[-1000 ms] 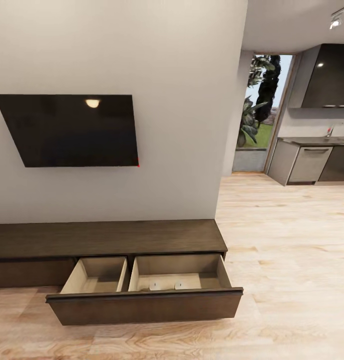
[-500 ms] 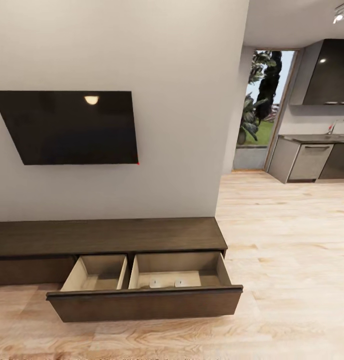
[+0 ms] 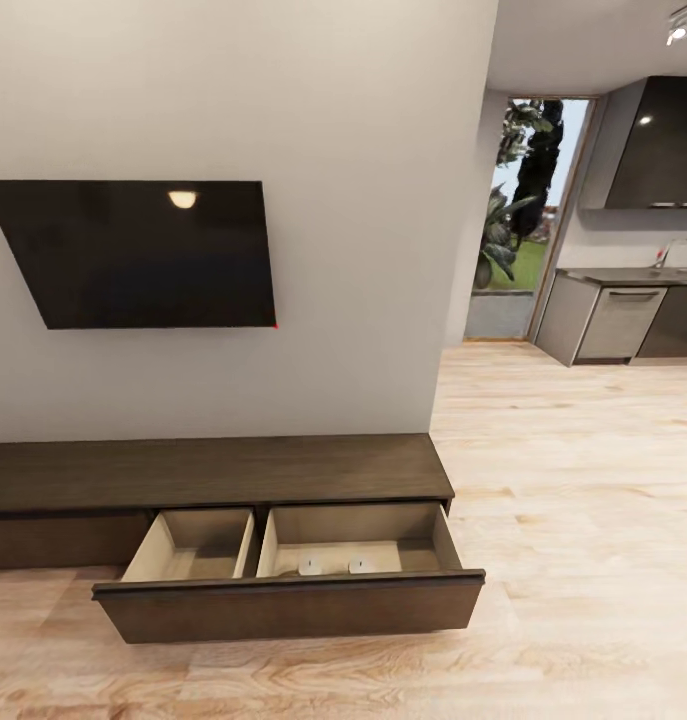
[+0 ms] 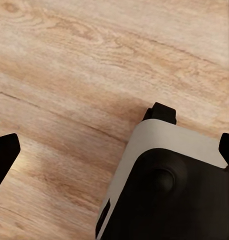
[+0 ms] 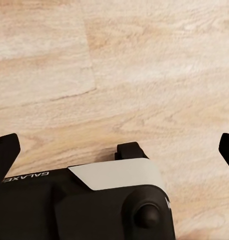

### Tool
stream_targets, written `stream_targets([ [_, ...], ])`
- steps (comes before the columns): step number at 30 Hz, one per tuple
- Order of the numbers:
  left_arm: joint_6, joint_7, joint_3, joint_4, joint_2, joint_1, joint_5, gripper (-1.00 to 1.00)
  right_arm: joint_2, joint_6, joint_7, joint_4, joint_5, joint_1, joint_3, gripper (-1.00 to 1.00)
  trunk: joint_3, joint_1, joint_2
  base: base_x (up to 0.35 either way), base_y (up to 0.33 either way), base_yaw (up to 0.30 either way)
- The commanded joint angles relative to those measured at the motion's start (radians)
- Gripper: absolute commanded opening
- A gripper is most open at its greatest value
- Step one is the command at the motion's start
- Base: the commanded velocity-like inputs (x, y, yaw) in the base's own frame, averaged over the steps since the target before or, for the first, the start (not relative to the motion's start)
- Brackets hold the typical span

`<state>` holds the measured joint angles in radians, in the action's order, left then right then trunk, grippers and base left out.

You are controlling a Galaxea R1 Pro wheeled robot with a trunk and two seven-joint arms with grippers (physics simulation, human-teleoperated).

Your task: Place each of the two pumpkins and all three candles from the living room inside a cabinet in the living room (use any cabinet), then make sure every cabinet is closed, and position the cauldron so it is next to a table in the living room.

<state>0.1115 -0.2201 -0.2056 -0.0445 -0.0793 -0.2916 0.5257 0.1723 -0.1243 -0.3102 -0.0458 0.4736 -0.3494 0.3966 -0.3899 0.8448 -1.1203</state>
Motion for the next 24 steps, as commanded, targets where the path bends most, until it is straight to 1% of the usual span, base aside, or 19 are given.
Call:
stream_targets([
  [1, 0.006, -0.004, -0.009, -0.003, 0.001, 0.000, 0.007, 1.00, 0.001, -0.007, 0.000, -0.004, 0.011, -0.001, 0.008, 1.00, -0.001, 0.000, -0.001, 0.000, 0.000, 0.000],
  [8, 0.006, -0.004, -0.009, -0.003, 0.003, 0.000, 0.006, 1.00, 0.002, -0.008, 0.000, -0.003, 0.010, 0.000, 0.008, 1.00, -0.001, 0.000, -0.001, -0.007, 0.000, 0.000],
  [14, 0.003, -0.004, -0.009, -0.003, 0.003, 0.000, 0.007, 1.00, 0.002, -0.012, 0.000, -0.003, 0.002, 0.000, 0.010, 1.00, -0.001, 0.000, -0.001, -0.138, 0.000, 0.030],
  [18, 0.000, -0.004, -0.009, -0.003, 0.004, 0.000, 0.008, 1.00, 0.002, -0.012, 0.000, -0.003, 0.000, 0.000, 0.010, 1.00, -0.001, 0.000, -0.001, -0.103, 0.000, 0.216],
  [24, -0.001, -0.004, -0.010, -0.003, 0.004, 0.000, 0.009, 1.00, 0.002, -0.014, 0.000, -0.003, -0.001, 0.000, 0.010, 1.00, -0.001, 0.000, -0.001, -0.016, 0.000, 0.279],
])
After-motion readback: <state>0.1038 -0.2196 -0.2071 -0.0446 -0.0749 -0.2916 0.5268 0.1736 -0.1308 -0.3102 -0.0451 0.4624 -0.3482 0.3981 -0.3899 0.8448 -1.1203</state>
